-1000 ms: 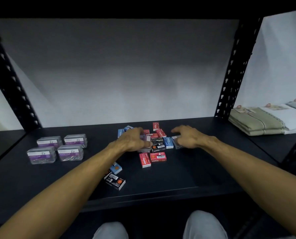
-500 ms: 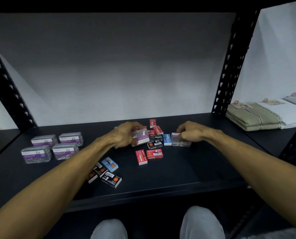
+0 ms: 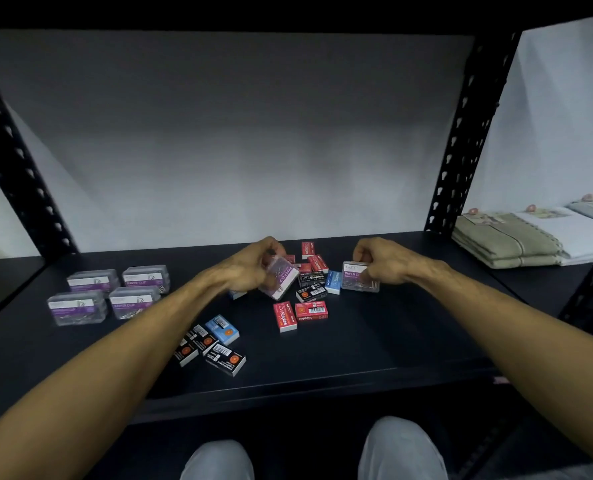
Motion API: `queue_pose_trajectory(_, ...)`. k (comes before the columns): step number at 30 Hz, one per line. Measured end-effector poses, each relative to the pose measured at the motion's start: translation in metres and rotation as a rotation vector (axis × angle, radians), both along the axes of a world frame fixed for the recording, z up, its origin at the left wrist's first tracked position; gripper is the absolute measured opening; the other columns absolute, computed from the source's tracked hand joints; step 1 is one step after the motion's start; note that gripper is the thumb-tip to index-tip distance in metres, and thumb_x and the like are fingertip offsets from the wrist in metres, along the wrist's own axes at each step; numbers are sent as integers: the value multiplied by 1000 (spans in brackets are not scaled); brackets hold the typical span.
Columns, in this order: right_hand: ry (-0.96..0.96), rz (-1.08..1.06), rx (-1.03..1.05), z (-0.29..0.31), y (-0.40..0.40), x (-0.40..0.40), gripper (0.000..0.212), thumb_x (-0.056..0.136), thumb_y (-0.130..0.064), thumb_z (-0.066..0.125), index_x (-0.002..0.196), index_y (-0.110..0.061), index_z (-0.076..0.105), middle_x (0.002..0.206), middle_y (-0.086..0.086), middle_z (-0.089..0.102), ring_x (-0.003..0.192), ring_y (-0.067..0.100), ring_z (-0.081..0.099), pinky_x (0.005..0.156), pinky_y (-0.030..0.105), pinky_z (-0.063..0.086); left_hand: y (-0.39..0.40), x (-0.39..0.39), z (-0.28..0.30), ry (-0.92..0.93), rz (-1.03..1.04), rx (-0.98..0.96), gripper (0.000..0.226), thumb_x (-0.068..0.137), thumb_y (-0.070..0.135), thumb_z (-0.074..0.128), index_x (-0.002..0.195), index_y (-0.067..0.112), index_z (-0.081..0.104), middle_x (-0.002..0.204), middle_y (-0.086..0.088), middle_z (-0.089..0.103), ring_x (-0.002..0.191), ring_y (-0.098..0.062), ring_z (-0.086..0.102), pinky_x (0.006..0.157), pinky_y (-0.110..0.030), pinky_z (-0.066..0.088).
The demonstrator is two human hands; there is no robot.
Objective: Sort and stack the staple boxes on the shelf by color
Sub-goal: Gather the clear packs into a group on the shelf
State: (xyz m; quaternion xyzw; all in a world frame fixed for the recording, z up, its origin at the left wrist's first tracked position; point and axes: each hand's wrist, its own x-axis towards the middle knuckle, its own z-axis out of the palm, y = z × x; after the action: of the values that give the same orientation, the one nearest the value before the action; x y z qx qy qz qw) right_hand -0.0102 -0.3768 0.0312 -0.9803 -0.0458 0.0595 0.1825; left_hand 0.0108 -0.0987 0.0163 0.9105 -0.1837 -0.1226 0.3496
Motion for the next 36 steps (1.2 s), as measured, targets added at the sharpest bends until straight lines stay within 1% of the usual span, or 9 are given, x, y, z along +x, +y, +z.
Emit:
queue_pose_trajectory(5, 20, -5, -19, -1, 0, 1, 45, 84, -2, 67, 124, -16, 54, 113, -1, 58, 101, 17, 57, 77, 25, 44, 0, 2, -3, -26, 91, -80, 39, 78, 7, 78, 100, 17, 48, 103, -3, 64, 87, -14, 63, 69, -24, 52)
queue_pose_trajectory(9, 30, -7, -31, -4, 0, 2, 42, 85, -2, 66, 123, -17, 57, 121, 4, 61, 101, 17, 58, 80, 26, 46, 4, 2, -5, -11, 72, -74, 43, 79, 6, 77, 107, 19, 48, 107, -3, 65, 97, -19, 65, 84, -35, 57)
queue_pose_trajectory(12, 27, 2, -44, -4, 0, 1, 39, 86, -3, 65, 122, -16, 57, 122, 5, 61, 103, 18, 58, 81, 26, 47, 5, -1, 0, 15, 17, -64, 53, 83, 3, 71, 126, 24, 49, 112, 1, 60, 98, -12, 62, 79, -24, 51)
queue_pose_trajectory(15, 23, 11, -45, -3, 1, 1, 40, 86, -5, 67, 123, -16, 58, 122, 5, 61, 103, 18, 58, 81, 26, 46, 3, -2, 0, 7, 44, -93, 43, 80, 4, 74, 116, 20, 56, 108, -2, 62, 91, -11, 62, 73, -22, 51)
queue_pose_trajectory(18, 22, 13, -58, -3, 0, 1, 38, 86, -6, 67, 121, -17, 58, 121, 5, 61, 100, 18, 58, 78, 26, 45, 5, -1, -7, -18, 92, -113, 45, 73, 7, 82, 104, 19, 52, 103, -2, 65, 87, -14, 64, 73, -28, 54)
queue_pose_trajectory(25, 25, 10, -75, -1, 0, 1, 37, 85, -8, 68, 119, -19, 58, 119, 4, 62, 99, 17, 58, 77, 27, 45, 14, 2, -12, -40, 28, 56, 40, 77, 7, 79, 105, 25, 57, 112, -2, 64, 96, -18, 66, 86, -39, 58)
queue_pose_trajectory(29, 15, 15, -70, 7, 7, 1, 36, 86, -8, 68, 119, -17, 58, 120, 4, 62, 101, 18, 59, 79, 27, 47, 24, 3, -8, -45, 32, 62, 37, 77, 8, 79, 104, 25, 60, 117, 0, 63, 99, -14, 65, 88, -35, 56)
queue_pose_trajectory(33, -23, 39, -73, 20, 20, 0, 35, 86, -10, 68, 119, -17, 58, 116, 4, 63, 97, 18, 58, 76, 26, 44, 37, -1, 3, -45, 55, 55, 38, 77, 8, 79, 101, 30, 58, 107, 0, 66, 95, -16, 65, 87, -35, 55)
queue_pose_trajectory(36, -25, 84, -48, 28, 39, 0, 35, 84, -11, 70, 117, -19, 60, 116, 2, 65, 100, 19, 61, 85, 32, 51, 49, -6, 11, -48, 71, 30, 39, 77, 8, 80, 107, 23, 61, 102, 0, 69, 93, -16, 67, 84, -30, 55)
